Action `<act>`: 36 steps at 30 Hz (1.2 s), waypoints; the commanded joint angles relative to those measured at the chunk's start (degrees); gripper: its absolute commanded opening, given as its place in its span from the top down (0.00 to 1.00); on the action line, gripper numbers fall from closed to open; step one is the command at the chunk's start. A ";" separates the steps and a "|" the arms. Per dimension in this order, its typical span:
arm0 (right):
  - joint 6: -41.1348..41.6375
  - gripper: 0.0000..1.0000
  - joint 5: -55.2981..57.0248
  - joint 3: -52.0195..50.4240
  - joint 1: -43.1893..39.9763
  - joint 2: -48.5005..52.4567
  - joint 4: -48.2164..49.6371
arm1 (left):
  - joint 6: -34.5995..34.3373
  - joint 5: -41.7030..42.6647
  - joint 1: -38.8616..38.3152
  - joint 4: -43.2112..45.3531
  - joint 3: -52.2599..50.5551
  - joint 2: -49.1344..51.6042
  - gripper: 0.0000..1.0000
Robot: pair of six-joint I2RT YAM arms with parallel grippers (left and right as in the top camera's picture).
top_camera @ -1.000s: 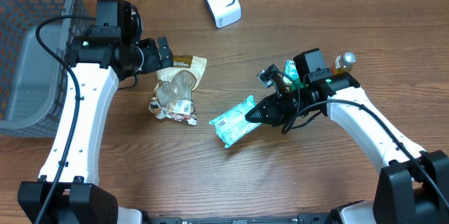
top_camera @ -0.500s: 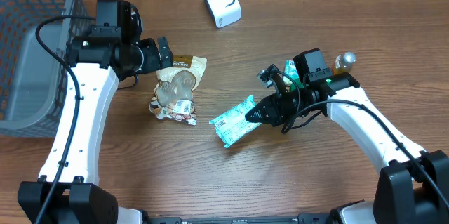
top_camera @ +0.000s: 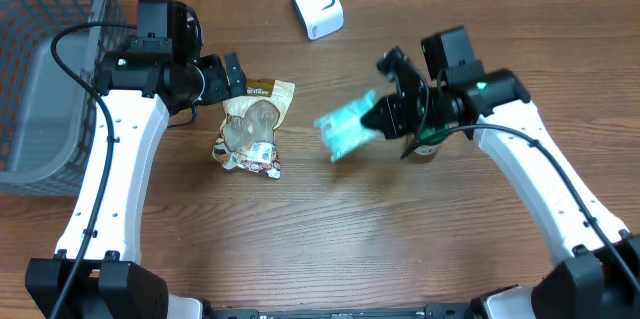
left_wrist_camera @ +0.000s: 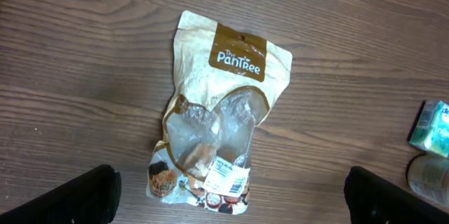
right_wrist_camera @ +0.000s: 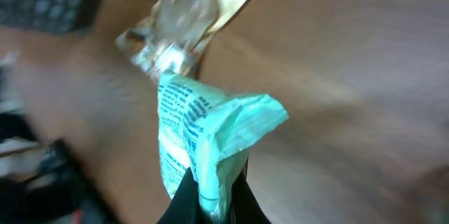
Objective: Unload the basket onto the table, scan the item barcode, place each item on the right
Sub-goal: 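Carry the wipes pack up to the white scanner with the right gripper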
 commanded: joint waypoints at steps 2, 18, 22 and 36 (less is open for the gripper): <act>0.11 0.97 17.00 11.85 2.86 -1.22 -1.77 | 0.48 0.46 -0.39 0.07 -0.11 0.11 0.00; -25.55 0.96 37.27 16.02 9.20 5.25 19.21 | 0.50 0.48 -0.39 0.04 -0.11 0.11 0.00; -29.33 0.96 43.08 16.02 9.92 9.38 24.17 | 0.50 0.48 -0.39 0.07 -0.11 0.11 0.00; -34.53 0.96 48.59 16.02 10.56 21.94 47.01 | 0.48 0.48 -0.39 0.04 -0.11 0.11 0.00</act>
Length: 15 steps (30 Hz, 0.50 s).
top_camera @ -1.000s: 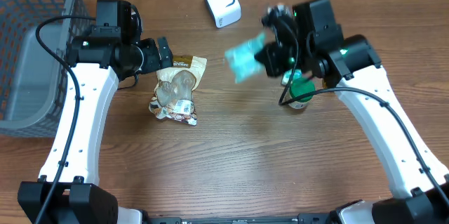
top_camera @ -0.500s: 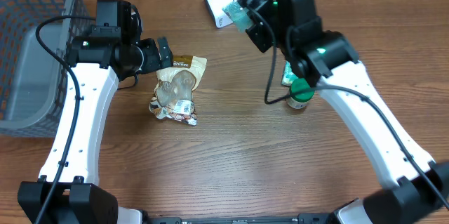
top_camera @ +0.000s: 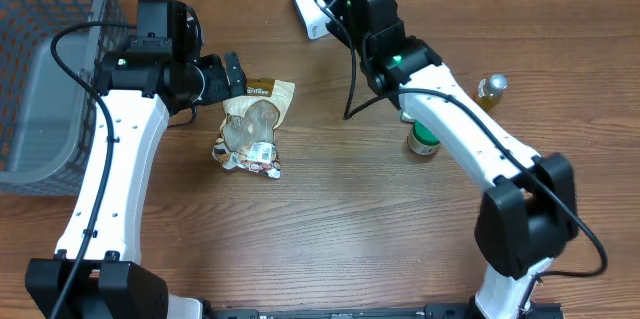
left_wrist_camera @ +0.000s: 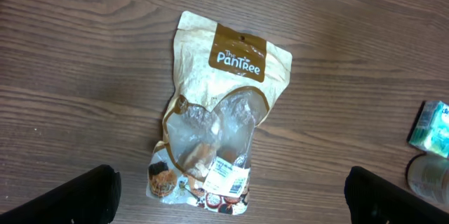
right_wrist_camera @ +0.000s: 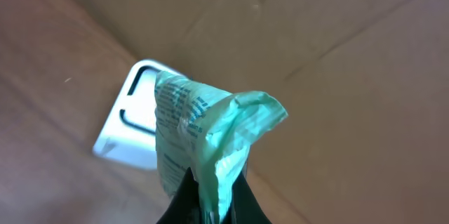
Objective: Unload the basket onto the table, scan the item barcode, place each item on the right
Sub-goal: 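Carry the wipes pack up to the white scanner with the right gripper, then hold the wipes pack barcode against the scanner window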
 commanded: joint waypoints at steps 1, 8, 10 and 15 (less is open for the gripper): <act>-3.72 0.96 1.44 0.92 0.44 3.21 4.79 | 0.50 0.46 -0.39 0.04 -0.11 0.11 0.00; -8.35 0.96 1.60 0.92 0.44 8.96 16.20 | 0.50 0.46 -0.39 0.04 -0.11 0.11 0.00; -9.94 0.96 1.60 0.92 0.44 9.84 18.53 | 0.52 0.46 -0.39 0.04 -0.11 0.11 0.00; -11.82 0.96 1.40 0.92 0.42 12.28 24.06 | 0.52 0.46 -0.39 0.04 -0.11 0.11 0.00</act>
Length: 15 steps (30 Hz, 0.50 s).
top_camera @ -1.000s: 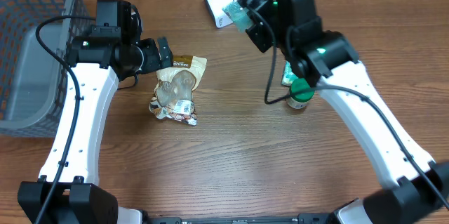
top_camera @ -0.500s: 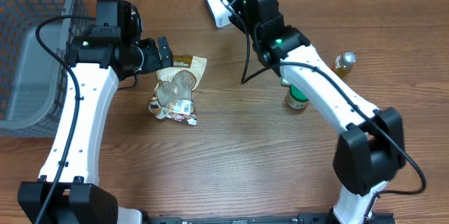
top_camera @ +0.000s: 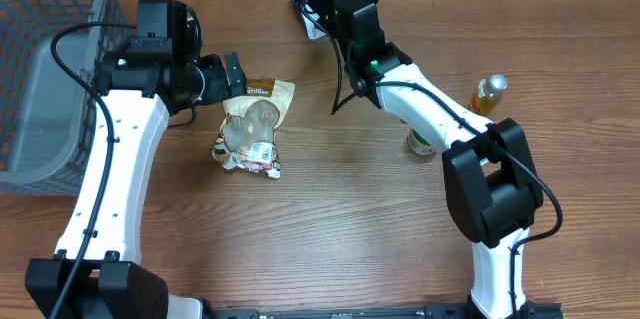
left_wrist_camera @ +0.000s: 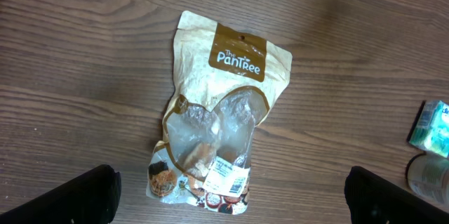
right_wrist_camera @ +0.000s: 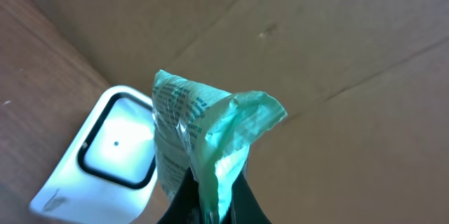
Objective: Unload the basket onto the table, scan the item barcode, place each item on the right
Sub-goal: 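Hold the wipes pack barcode against the scanner window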
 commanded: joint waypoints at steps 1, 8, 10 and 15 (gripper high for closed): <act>-2.01 0.96 0.17 0.92 0.37 1.27 3.10 | 0.48 0.42 -0.39 0.04 -0.11 0.11 0.00; -6.93 0.96 0.15 0.92 -0.33 6.60 8.70 | 0.48 0.44 -0.39 0.04 -0.11 0.11 0.00; -8.33 0.96 0.20 0.92 -0.33 7.98 10.64 | 0.50 0.42 -0.39 0.07 -0.11 0.11 0.00; -13.35 0.96 0.20 0.92 -0.39 10.29 13.70 | 0.48 0.44 -0.39 0.07 -0.11 0.11 0.00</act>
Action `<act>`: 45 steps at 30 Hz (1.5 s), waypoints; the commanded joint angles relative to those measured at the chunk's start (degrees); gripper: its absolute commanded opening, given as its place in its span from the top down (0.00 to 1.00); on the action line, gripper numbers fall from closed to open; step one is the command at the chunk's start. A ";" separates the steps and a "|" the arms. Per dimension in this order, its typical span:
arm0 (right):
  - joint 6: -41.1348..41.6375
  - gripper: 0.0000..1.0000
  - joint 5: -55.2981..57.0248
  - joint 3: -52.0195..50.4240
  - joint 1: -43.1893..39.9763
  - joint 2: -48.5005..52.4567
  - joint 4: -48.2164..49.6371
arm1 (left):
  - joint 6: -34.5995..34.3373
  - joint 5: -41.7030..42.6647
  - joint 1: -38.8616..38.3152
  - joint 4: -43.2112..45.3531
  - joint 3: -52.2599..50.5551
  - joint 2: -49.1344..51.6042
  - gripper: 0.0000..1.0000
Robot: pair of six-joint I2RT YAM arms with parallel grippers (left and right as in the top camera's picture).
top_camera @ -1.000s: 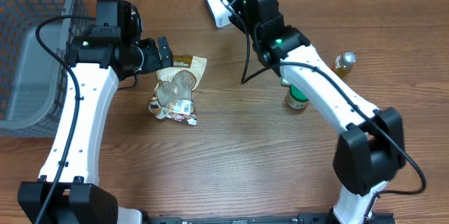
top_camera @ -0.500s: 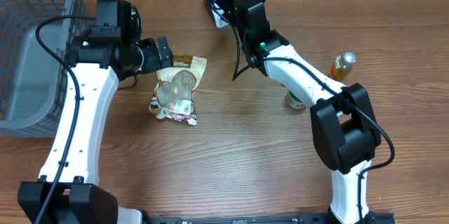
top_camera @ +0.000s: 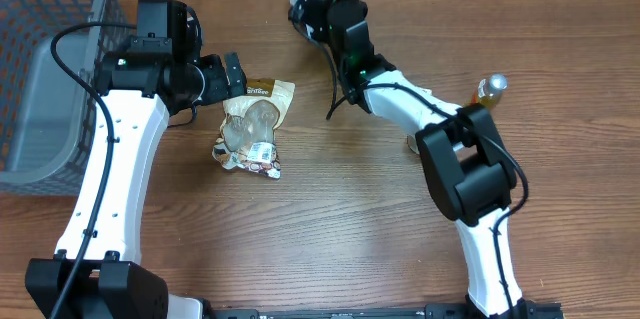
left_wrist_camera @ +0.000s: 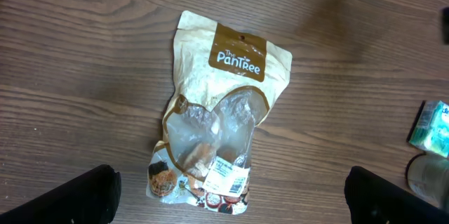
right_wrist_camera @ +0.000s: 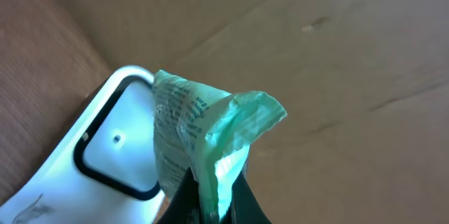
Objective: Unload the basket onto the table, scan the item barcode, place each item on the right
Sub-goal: 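Hold the wipes pack barcode against the scanner window, then carry the wipes pack down and set it on the table center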
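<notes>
My right gripper (right_wrist_camera: 210,199) is shut on the pinched edge of a mint-green packet (right_wrist_camera: 200,129) with printed text. It holds the packet right in front of the white scanner (right_wrist_camera: 105,150), against its black-rimmed window. In the overhead view this gripper is at the table's back edge and covers most of the scanner. A tan PanTree pouch (left_wrist_camera: 221,104) lies flat on the wood, its barcode label at the lower end. My left gripper (left_wrist_camera: 231,196) hangs open above it, one finger on each side, not touching. From overhead the pouch (top_camera: 255,124) is left of centre.
A grey mesh basket (top_camera: 45,69) fills the far left. An amber bottle (top_camera: 490,89) and a green-lidded jar (top_camera: 420,142) stand at the right, the jar partly behind my right arm. A teal box (left_wrist_camera: 429,127) sits by the jar. A cardboard wall (right_wrist_camera: 337,55) runs behind the scanner.
My right gripper has moved a little closer to the scanner with the packet, so the window shows larger in the wrist view. The left arm and pouch have not moved.
At first my right gripper held the green packet over the middle of the table near the jar. Then it was at the back by the scanner, then facing its window, and now it is closer still. My left gripper stayed open over the pouch throughout.
</notes>
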 commanded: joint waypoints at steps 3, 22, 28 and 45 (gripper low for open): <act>-4.59 0.96 0.22 0.92 -0.55 0.87 2.27 | 0.48 0.44 -0.39 0.07 -0.11 0.11 0.00; -4.70 0.96 -1.57 0.92 -1.77 1.68 0.24 | 0.50 0.44 -0.39 0.07 -0.11 0.11 0.00; -4.28 0.96 -1.99 0.92 -1.29 1.88 -5.09 | 0.50 0.44 -0.39 0.07 -0.11 0.11 0.00; -2.05 0.96 4.52 0.94 1.16 1.20 4.37 | 0.50 0.44 -0.39 0.07 -0.11 0.11 0.00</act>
